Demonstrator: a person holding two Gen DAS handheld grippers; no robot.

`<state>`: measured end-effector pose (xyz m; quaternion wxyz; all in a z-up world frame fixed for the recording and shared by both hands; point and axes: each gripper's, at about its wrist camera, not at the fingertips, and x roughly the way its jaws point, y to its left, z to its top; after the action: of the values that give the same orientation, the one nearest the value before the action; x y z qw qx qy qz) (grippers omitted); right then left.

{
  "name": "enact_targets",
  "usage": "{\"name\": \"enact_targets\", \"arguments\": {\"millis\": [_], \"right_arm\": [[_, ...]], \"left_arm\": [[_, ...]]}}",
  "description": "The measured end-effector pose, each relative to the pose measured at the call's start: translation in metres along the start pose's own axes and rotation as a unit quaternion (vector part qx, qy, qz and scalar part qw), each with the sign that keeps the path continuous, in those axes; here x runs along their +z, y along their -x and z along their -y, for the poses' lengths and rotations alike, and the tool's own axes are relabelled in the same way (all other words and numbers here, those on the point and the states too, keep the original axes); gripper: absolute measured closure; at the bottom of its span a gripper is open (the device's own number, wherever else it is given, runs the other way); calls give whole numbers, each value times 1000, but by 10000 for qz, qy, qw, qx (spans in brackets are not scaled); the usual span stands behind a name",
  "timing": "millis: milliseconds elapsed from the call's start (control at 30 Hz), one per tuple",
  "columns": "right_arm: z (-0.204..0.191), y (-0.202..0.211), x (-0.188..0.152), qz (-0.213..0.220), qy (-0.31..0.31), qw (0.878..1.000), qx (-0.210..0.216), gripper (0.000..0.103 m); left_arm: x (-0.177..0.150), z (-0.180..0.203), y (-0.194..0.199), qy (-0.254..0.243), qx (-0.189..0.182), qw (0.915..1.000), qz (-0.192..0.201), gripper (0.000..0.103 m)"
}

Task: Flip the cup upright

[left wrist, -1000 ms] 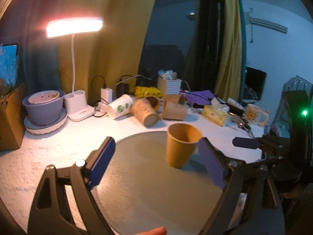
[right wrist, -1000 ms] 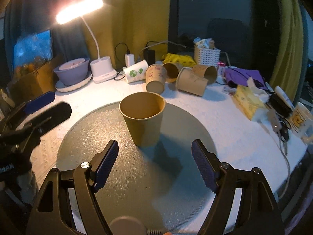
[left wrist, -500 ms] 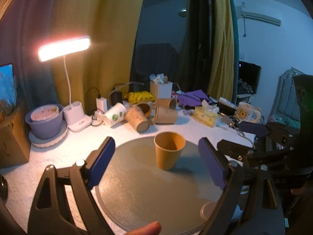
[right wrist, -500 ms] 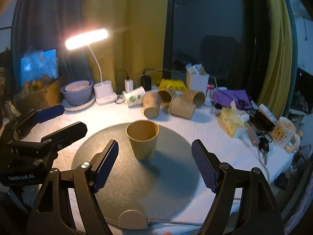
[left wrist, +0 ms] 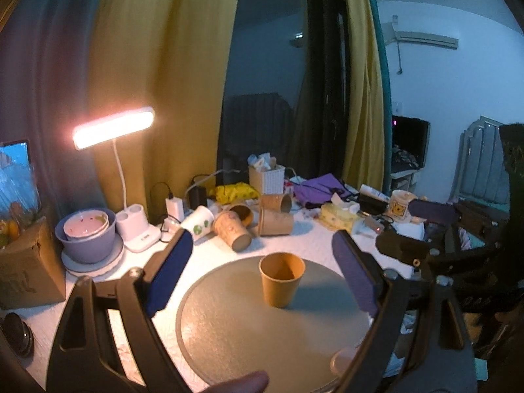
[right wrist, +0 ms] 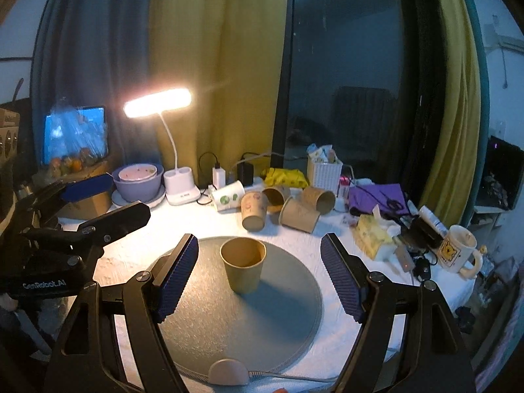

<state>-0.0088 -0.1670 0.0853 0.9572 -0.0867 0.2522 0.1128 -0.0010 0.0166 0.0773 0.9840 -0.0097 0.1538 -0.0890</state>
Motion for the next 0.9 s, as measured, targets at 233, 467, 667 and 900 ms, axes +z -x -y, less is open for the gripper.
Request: {"name": "enact_targets", "arguments": {"millis": [233,467,667,900], "right_arm": [[3,7,3,183,-181,9997,-52,23],[12,11,0,321,-434,9984,-178,23],[13,2,-6,158,-481,9987,-95,23],[14,1,-7,145,-496,9986,-89,23]], "left_arm": [[6,-1,13,-46,-2,9996,296,15],[5,-2,13,-73,-2,9992,400,15],[1,0,6,-142,-55,9994,296,15],[-1,-1,1,-125,-84,9997,213,15]]}}
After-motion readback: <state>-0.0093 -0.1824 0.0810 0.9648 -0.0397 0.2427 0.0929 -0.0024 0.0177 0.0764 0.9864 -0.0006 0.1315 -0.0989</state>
